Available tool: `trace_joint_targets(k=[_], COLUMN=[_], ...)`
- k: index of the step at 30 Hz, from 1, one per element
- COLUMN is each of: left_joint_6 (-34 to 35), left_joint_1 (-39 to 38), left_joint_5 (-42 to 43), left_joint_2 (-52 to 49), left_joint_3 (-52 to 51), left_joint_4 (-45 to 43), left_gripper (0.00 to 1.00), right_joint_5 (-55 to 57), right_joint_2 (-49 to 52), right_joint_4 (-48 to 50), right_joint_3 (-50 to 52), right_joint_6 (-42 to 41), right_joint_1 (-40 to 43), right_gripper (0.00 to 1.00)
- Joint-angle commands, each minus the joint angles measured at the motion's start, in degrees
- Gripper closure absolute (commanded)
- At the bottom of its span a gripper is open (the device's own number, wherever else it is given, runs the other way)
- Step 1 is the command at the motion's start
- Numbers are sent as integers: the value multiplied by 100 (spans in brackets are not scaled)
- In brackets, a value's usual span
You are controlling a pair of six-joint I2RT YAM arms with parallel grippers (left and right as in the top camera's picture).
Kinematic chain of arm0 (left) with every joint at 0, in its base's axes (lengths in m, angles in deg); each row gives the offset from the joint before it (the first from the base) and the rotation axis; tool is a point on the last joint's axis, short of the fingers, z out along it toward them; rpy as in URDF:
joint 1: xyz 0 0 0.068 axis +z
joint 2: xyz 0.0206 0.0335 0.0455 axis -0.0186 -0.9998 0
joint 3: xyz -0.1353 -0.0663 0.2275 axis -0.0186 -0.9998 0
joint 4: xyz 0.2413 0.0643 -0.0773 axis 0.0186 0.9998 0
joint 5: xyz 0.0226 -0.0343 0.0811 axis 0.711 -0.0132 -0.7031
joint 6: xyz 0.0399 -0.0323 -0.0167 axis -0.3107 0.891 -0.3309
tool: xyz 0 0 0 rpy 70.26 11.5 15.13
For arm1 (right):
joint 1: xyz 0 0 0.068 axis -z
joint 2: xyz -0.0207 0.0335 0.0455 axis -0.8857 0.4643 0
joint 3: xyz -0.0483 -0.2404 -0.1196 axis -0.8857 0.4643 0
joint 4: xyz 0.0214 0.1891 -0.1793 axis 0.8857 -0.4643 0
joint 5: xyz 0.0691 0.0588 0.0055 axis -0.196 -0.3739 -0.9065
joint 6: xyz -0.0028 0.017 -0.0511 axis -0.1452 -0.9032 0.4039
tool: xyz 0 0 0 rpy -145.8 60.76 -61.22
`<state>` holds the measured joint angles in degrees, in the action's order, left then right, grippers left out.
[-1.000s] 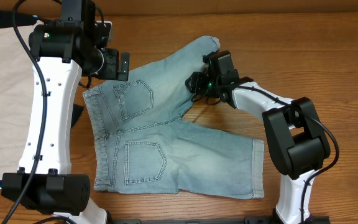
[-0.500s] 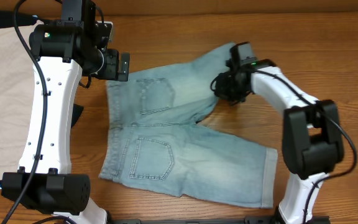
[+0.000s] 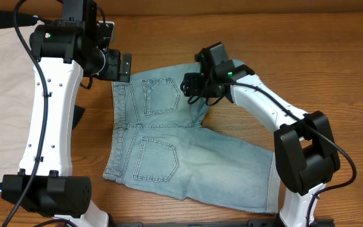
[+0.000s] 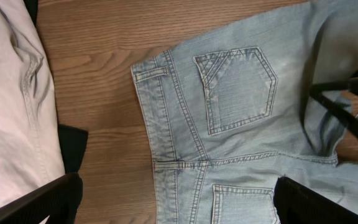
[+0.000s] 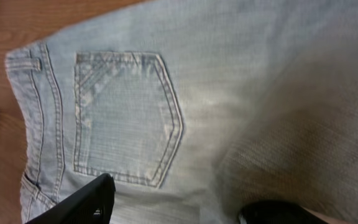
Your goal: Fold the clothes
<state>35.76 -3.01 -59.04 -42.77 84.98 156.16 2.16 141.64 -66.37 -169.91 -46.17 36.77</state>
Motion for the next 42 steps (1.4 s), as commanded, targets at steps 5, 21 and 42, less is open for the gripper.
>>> trace_joint_targets(k=[5,21,42], left_joint_6=[-111,-111,-160], left_joint_1=[31,31,31], left_joint_5=[-24,-83,-92], left_joint_2=[-61,-210,-264], left_joint_3=[-37,-37,-37], left_joint_4=[-74,-125,-48], left_gripper=[0,0,0], right_joint_5=[-61,-396,-485], right_joint_2=[-393,-706,254], right_joint_4=[-538,-1139,2437], right_joint_3=[-164,579,1211], right_joint_6=[-192,26,-1766], right_joint_1=[966,1996,1617], right_gripper=[31,39,41])
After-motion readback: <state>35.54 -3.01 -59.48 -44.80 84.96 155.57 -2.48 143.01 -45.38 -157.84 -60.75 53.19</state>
